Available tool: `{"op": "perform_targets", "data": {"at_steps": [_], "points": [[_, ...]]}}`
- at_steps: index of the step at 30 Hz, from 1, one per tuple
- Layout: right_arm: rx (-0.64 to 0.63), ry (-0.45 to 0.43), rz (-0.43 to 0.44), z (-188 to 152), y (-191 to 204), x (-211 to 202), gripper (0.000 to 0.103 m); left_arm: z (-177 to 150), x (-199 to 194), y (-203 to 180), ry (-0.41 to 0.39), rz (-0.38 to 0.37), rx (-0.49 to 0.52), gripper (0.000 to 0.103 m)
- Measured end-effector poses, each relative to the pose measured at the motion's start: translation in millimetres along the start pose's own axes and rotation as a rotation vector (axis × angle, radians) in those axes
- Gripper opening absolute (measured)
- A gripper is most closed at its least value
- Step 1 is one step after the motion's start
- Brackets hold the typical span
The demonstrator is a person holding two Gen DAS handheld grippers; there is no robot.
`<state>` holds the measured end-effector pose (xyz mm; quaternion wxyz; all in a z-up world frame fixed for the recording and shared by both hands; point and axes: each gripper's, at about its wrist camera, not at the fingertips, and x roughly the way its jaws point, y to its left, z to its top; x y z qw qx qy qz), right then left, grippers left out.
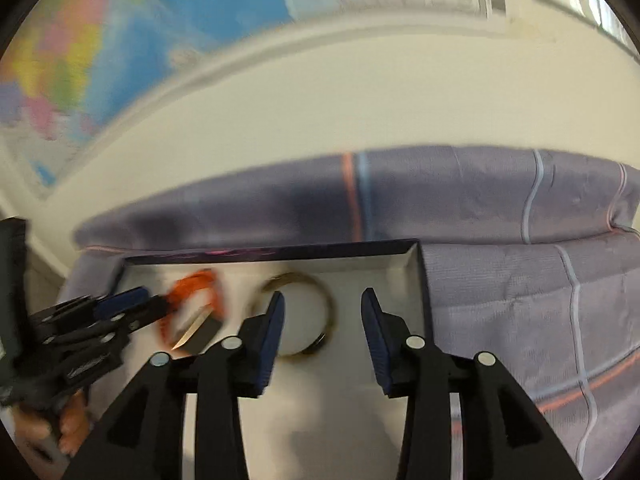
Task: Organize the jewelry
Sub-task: 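Release the watch band into the tray with the left tool while the right tool drops the bangle, then grasp the flower-bead bracelet with the right tool and lift it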
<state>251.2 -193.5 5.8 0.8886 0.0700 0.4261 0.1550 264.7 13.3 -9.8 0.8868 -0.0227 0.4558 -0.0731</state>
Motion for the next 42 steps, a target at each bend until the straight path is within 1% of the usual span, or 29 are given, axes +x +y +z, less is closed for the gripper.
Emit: {"op": "perform_targets", "data": {"at_steps": [2,3,4,6,7,8,10,14,15,16,17,18,19,21,22,24,27,30,32,34,36,39,41,42], "points": [[-0.056,-0.023,0.067,-15,9,-25,0.045,-9,-24,2,-0.069,-0.002,0.013,0.042],[-0.091,-0.025,0.09,-23,13,-35,0.049,-13,-32,2,-0.089,-0.009,0.02,0.047],[-0.145,-0.03,0.106,-36,20,-50,0.05,-20,-47,0,-0.124,-0.021,0.037,0.048],[-0.225,-0.028,0.127,-58,29,-69,0.05,-36,-73,-5,-0.171,-0.05,0.075,0.053],[-0.244,-0.026,0.133,-65,30,-74,0.05,-42,-81,-7,-0.184,-0.054,0.088,0.057],[-0.264,-0.019,0.142,-77,30,-82,0.05,-51,-89,-10,-0.196,-0.058,0.105,0.058],[-0.286,0.008,0.164,-95,27,-89,0.049,-74,-105,-18,-0.205,-0.087,0.152,0.059],[-0.317,0.058,0.109,-135,24,-95,0.049,-117,-123,-34,-0.208,-0.135,0.21,0.061],[-0.314,0.068,0.11,-140,22,-96,0.047,-128,-124,-39,-0.206,-0.141,0.225,0.062],[-0.309,0.079,0.111,-145,19,-96,0.044,-138,-124,-45,-0.2,-0.143,0.24,0.062],[-0.307,0.082,0.106,-150,20,-94,0.042,-143,-122,-49,-0.194,-0.149,0.247,0.062],[-0.307,0.084,0.105,-154,21,-91,0.04,-151,-121,-52,-0.184,-0.159,0.249,0.062],[-0.307,0.088,0.114,-158,20,-93,0.034,-160,-117,-57,-0.17,-0.169,0.246,0.062],[-0.318,0.086,0.117,-163,23,-94,0.03,-172,-112,-65,-0.15,-0.183,0.25,0.062],[-0.333,0.088,0.108,-166,25,-97,0.024,-177,-110,-69,-0.14,-0.193,0.246,0.062],[-0.358,0.093,0.12,-171,29,-102,0.017,-188,-109,-76,-0.126,-0.22,0.248,0.062],[-0.403,0.119,0.129,-184,34,-111,0.01,-195,-109,-81,-0.113,-0.245,0.244,0.062],[-0.419,0.141,0.151,-193,36,-120,0.01,-200,-108,-81,-0.107,-0.247,0.239,0.062],[-0.411,0.118,0.132,-189,35,-125,0.016,-201,-106,-78,-0.094,-0.26,0.226,0.062],[-0.4,0.086,0.134,-183,37,-128,0.022,-202,-105,-77,-0.095,-0.248,0.222,0.062],[-0.426,0.058,0.135,-176,46,-126,0.023,-203,-106,-76,-0.096,-0.243,0.217,0.062],[-0.482,0.073,0.136,-173,61,-113,0.024,-205,-110,-74,-0.105,-0.224,0.213,0.062],[-0.545,0.099,0.098,-174,70,-100,0.024,-206,-113,-69,-0.11,-0.209,0.202,0.062],[-0.557,0.112,0.089,-175,71,-96,0.027,-207,-115,-66,-0.11,-0.206,0.198,0.062]]}}
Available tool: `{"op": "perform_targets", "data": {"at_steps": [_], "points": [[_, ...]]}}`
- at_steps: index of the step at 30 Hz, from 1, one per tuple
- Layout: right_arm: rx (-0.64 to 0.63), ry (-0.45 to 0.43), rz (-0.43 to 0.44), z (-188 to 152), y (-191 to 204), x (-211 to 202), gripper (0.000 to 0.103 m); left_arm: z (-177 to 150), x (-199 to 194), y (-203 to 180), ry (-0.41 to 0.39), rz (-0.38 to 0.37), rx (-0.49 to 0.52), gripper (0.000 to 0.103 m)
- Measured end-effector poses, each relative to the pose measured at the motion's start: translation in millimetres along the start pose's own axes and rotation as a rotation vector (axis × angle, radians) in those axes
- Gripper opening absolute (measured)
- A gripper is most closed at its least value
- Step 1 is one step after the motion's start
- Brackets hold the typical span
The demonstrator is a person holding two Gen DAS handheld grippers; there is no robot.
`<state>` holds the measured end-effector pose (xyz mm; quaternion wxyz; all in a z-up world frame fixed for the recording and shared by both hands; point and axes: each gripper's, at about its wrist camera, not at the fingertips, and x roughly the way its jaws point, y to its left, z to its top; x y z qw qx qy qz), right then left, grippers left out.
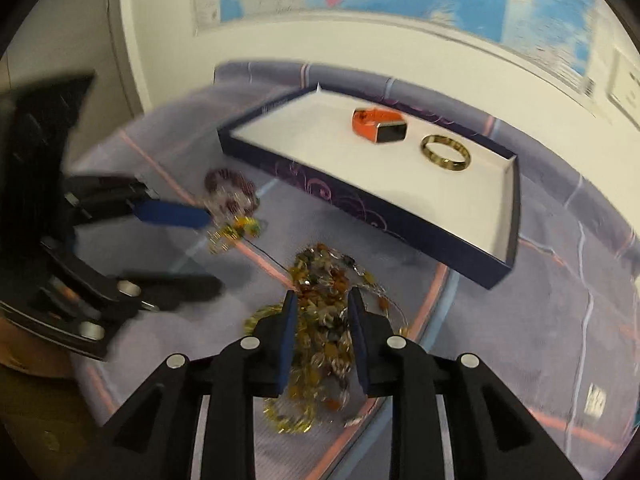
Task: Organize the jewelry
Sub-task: 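Grasp the flower-bead bracelet with the right tool and lift it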
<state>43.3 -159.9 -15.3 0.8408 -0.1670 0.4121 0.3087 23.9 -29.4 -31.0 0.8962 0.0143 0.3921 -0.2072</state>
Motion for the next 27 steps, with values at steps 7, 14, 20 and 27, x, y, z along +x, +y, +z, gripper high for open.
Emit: {"op": "perform_targets", "data": {"at_steps": [7,14,20,27], "points": [[0.012,0.017,0.029,-2,-6,5,0.013,-5,-13,23,-0.014,0.033,-0.059,0.063],[0.182,-0.123,0.128,5,-34,-35,0.007,-2,-18,20,-0.034,0.005,-0.046,0.063],[0.286,-0.255,0.173,15,-58,-72,0.0,-2,-16,14,-0.037,-0.001,-0.025,0.064],[0.272,-0.255,0.11,16,-63,-80,0.007,-7,-16,22,-0.025,0.004,-0.047,0.063]]}}
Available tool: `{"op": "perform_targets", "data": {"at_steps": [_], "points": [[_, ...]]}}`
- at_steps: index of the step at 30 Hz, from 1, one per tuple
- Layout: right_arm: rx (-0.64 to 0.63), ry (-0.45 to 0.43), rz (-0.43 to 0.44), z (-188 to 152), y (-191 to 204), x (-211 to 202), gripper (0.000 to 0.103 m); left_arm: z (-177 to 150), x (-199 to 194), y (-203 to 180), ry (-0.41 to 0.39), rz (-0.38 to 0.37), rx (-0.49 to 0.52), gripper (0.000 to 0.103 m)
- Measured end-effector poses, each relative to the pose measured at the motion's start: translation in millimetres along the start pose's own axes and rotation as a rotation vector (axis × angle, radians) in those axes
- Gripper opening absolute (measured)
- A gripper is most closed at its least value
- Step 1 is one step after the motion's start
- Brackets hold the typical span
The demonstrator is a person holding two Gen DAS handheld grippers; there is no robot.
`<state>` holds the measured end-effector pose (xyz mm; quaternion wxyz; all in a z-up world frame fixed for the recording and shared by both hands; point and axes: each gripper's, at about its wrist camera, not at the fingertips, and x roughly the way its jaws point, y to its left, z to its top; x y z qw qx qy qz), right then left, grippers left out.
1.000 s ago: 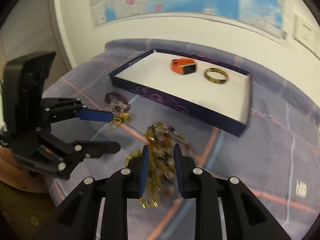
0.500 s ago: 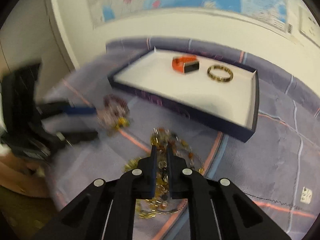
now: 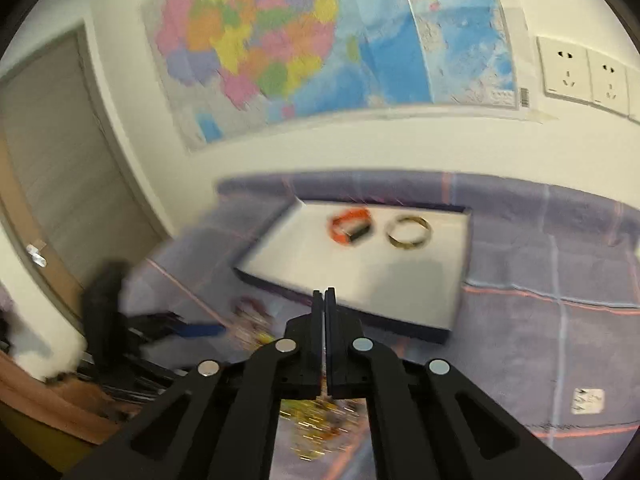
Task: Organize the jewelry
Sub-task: 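Grasp the flower-bead bracelet with the right tool and lift it, then grasp the small gold ring with the left tool while the right tool carries the bracelet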
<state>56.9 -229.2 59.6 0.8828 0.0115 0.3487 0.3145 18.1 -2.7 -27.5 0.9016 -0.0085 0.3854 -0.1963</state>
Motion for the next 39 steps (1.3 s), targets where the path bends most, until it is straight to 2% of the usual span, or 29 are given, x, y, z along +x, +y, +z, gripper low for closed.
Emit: {"op": "perform_targets", "data": {"at_steps": [1,2,4,8,11,12,16,19,22,25,26,27,29,33,39], "points": [[-0.004,0.059,-0.002,-7,-1,13,0.023,0,0,-2,0.0,-0.003,0.004,0.063],[-0.001,0.098,-0.005,-15,-2,23,0.03,0,1,-4,0.0,-0.008,0.01,0.063],[-0.031,0.179,-0.023,-31,5,43,0.03,1,1,-8,-0.003,-0.021,0.022,0.064],[-0.097,0.279,-0.014,-52,19,65,0.03,2,3,-17,0.0,-0.047,0.038,0.064],[-0.119,0.305,-0.035,-59,21,73,0.016,1,7,-24,0.011,-0.065,0.056,0.064],[-0.112,0.299,-0.028,-59,19,72,0.009,1,8,-26,0.013,-0.068,0.061,0.064],[-0.039,0.231,0.002,-46,7,56,0.008,1,12,-35,0.022,-0.081,0.083,0.064],[0.054,0.115,0.061,-27,-7,26,0.008,3,16,-41,0.034,-0.102,0.102,0.064],[0.094,0.032,0.082,-12,-13,4,0.008,5,24,-48,0.058,-0.108,0.12,0.062],[0.123,-0.04,0.125,0,-16,-16,0.008,8,39,-55,0.102,-0.116,0.123,0.052],[0.123,-0.059,0.127,3,-15,-21,0.008,7,43,-56,0.121,-0.116,0.121,0.04],[0.123,-0.08,0.129,6,-14,-25,0.008,7,47,-57,0.133,-0.113,0.124,0.038],[0.129,-0.106,0.15,10,-14,-30,0.008,7,46,-58,0.13,-0.12,0.127,0.022],[0.132,-0.129,0.147,12,-16,-36,0.008,3,39,-54,0.142,-0.172,0.106,0.005],[0.139,-0.065,0.129,0,-17,-16,0.008,-7,23,-46,0.137,-0.233,0.095,0.005]]}}
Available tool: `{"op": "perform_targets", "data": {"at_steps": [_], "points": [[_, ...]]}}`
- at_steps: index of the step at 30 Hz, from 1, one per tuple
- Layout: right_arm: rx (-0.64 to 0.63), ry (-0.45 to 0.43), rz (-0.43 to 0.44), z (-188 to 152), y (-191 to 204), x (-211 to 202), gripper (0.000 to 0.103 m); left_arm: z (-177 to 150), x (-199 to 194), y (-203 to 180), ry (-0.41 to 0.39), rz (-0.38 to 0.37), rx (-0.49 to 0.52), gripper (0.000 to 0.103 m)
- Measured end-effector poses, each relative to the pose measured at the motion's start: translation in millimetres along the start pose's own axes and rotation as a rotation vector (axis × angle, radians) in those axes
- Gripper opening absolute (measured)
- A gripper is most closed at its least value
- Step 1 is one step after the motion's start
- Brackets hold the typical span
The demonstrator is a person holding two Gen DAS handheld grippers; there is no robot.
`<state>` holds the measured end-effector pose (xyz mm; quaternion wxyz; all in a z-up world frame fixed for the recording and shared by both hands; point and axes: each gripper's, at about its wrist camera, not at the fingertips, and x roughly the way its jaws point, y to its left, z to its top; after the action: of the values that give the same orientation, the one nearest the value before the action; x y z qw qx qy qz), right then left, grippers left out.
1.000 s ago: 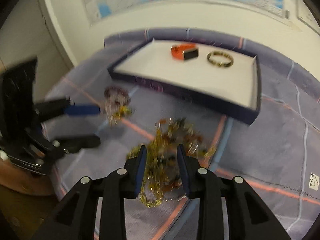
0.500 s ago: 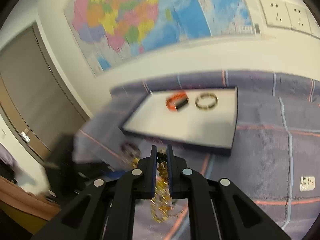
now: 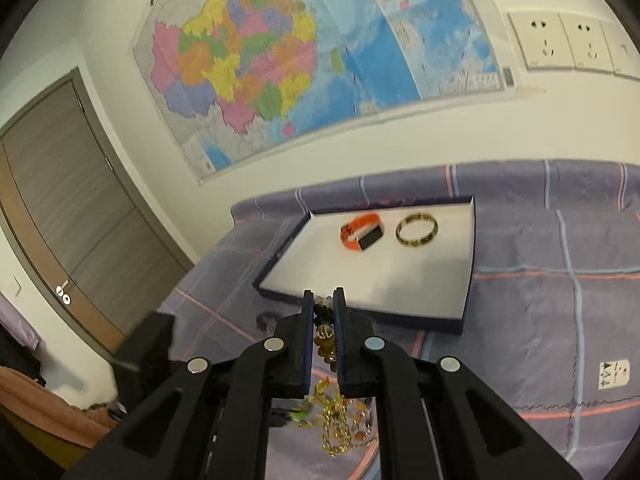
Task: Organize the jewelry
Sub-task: 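Grasp the small gold ring with the left tool while the right tool carries the bracelet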
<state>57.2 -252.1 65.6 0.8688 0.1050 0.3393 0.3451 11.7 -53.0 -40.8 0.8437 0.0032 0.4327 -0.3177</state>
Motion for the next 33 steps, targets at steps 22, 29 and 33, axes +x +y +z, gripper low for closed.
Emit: {"op": "perform_targets", "data": {"at_steps": [22,29,33], "points": [[0.044,0.078,0.01,-21,-6,34,0.008,13,0,49,-0.026,0.227,-0.059,0.03],[0.04,0.078,0.012,-18,-7,36,0.008,17,3,51,-0.017,0.274,-0.056,0.014],[0.038,0.077,0.014,-17,-6,36,0.008,16,1,51,-0.02,0.274,-0.067,0.013]]}}
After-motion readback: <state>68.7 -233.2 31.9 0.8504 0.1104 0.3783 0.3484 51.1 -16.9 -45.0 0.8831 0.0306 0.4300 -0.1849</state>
